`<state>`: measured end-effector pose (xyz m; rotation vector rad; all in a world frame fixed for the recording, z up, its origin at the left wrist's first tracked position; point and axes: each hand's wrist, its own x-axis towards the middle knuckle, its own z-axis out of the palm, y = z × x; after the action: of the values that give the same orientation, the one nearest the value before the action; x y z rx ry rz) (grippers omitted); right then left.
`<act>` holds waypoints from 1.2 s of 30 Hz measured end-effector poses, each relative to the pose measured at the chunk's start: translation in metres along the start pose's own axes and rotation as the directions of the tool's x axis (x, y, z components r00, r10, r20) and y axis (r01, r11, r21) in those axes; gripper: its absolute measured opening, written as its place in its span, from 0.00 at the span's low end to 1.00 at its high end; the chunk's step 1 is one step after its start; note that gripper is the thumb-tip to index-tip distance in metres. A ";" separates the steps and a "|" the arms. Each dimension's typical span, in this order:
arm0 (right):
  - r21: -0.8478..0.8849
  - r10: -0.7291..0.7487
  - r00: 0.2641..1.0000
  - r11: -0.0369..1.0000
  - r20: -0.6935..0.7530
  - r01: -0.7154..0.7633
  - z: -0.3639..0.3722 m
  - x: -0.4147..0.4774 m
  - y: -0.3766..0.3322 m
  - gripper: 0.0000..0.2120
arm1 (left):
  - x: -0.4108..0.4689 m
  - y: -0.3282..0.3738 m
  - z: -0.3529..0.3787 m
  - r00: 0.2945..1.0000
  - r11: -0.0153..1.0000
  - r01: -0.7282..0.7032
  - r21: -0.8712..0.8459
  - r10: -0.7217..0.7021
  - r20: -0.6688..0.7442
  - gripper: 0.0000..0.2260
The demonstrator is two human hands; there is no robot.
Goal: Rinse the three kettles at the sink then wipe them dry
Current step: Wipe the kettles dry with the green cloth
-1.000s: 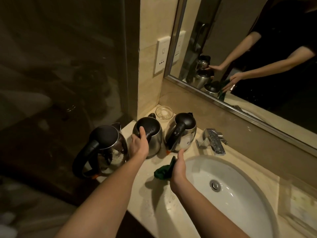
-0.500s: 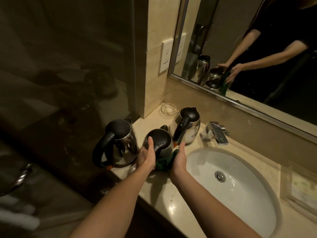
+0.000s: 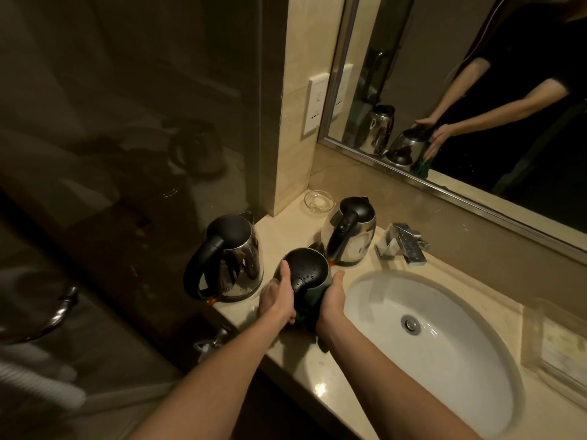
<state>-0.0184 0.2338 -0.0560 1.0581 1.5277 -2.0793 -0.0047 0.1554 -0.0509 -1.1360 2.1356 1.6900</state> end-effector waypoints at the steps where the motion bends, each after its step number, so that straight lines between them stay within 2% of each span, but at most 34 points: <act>1: -0.001 0.041 0.999 0.999 0.005 -0.041 -0.003 -0.001 0.000 0.46 | 0.000 0.000 0.001 0.999 1.000 0.012 -0.022 -0.013 -0.033 0.41; 4: -0.016 0.099 0.995 0.995 -0.022 -0.099 -0.008 -0.005 -0.002 0.44 | 0.004 0.001 0.009 0.987 0.996 0.042 -0.085 -0.055 -0.154 0.49; 9: 0.078 0.051 0.999 0.996 -0.011 -0.050 0.000 -0.010 -0.015 0.41 | -0.002 0.017 0.016 0.969 0.993 0.098 0.072 -0.078 -0.233 0.35; 12: 0.122 0.039 0.999 0.992 -0.013 -0.037 0.006 -0.005 -0.019 0.40 | 0.000 0.016 0.019 0.962 0.990 0.112 0.090 -0.086 -0.258 0.35; 15: 0.090 0.055 0.998 0.994 -0.014 -0.053 0.007 -0.002 -0.015 0.44 | 0.006 0.010 0.023 0.960 0.993 0.065 0.101 -0.035 -0.277 0.36; 17: 0.072 0.079 0.997 0.994 -0.010 -0.078 0.003 0.001 -0.013 0.43 | 0.008 0.008 0.023 0.957 0.993 0.052 0.108 -0.019 -0.289 0.37; 23: 0.053 0.167 0.985 0.984 0.037 -0.169 -0.010 0.008 -0.011 0.44 | 0.013 0.007 0.017 0.975 0.988 0.029 0.150 0.005 -0.222 0.38; 29: 0.108 0.156 0.987 0.981 0.045 -0.160 -0.004 0.006 -0.015 0.40 | 0.024 0.005 0.007 0.992 0.982 0.010 0.191 0.013 -0.123 0.40; 33: 0.127 0.197 0.978 0.971 0.065 -0.204 0.002 0.003 -0.020 0.41 | 0.029 0.006 0.003 0.995 0.983 0.037 0.177 -0.021 -0.094 0.45; 36: 0.080 0.227 0.973 0.970 0.028 -0.229 0.000 0.006 -0.021 0.36 | 0.034 0.004 0.002 0.997 0.987 0.046 0.152 -0.035 -0.073 0.54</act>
<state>-0.0360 0.2416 -0.0467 1.1798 1.2550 -2.0008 -0.0312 0.1419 -0.0685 -1.2016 2.2240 1.4609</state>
